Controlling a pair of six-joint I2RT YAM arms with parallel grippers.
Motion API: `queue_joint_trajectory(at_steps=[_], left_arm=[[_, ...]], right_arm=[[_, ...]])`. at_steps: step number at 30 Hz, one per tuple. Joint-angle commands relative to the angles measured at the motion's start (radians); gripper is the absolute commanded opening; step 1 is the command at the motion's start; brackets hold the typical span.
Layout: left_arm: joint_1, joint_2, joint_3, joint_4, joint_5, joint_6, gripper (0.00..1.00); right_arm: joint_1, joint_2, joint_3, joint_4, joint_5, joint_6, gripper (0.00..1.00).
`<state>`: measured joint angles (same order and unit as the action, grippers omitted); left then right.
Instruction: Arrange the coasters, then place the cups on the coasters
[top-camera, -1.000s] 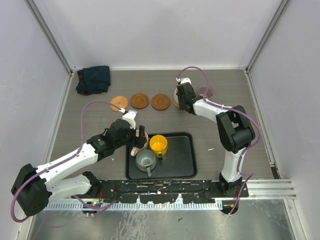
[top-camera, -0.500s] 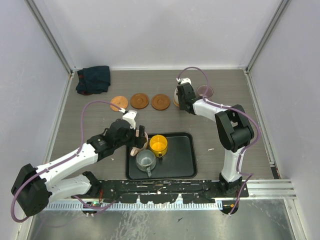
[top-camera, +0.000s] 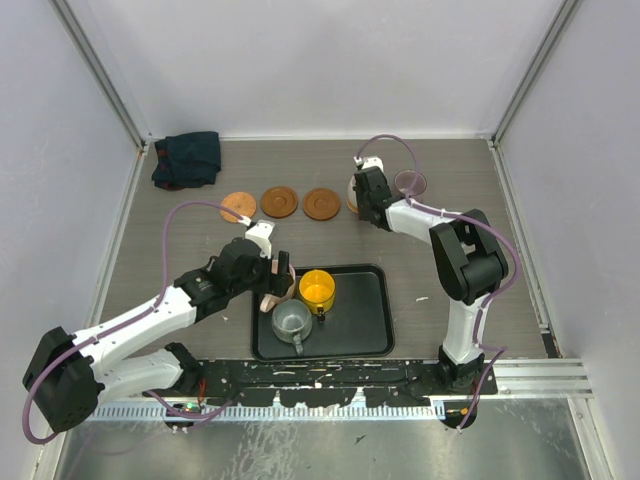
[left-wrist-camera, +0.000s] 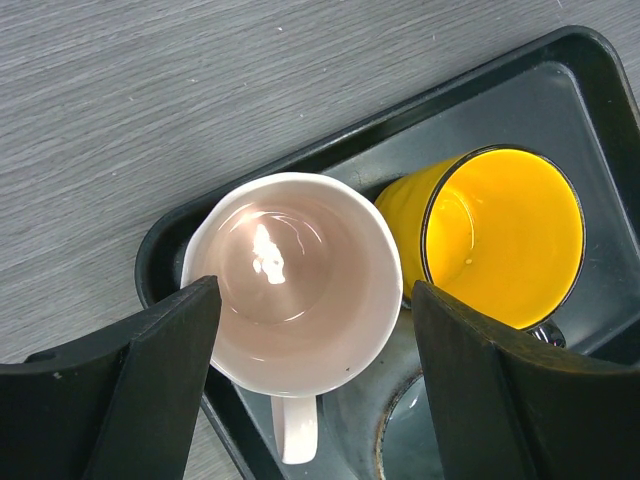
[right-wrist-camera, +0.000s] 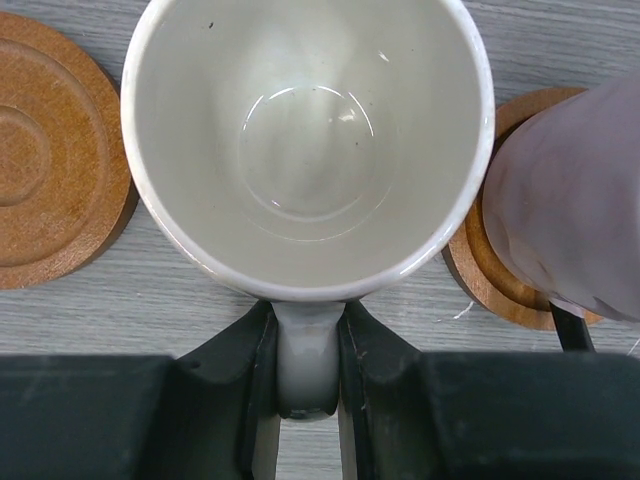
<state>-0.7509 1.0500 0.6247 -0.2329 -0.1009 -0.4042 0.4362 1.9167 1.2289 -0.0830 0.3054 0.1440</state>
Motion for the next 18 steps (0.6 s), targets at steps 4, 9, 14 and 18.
queue_joint_trajectory(at_steps=[4, 9, 14, 18], left_arm=[[0.006, -0.005, 0.007, 0.032, -0.015, 0.007, 0.79], [0.005, -0.006, 0.009, 0.032, -0.013, 0.005, 0.79], [0.005, -0.015, 0.008, 0.029, -0.014, 0.003, 0.79], [0.005, -0.02, 0.003, 0.029, -0.014, 0.001, 0.79]], right_arm=[[0.002, -0.051, -0.023, 0.093, 0.03, 0.03, 0.04], [0.008, -0.059, -0.032, 0.084, 0.042, 0.03, 0.11], [0.019, -0.071, -0.036, 0.074, 0.063, 0.03, 0.07], [0.026, -0.083, -0.044, 0.063, 0.078, 0.038, 0.05]])
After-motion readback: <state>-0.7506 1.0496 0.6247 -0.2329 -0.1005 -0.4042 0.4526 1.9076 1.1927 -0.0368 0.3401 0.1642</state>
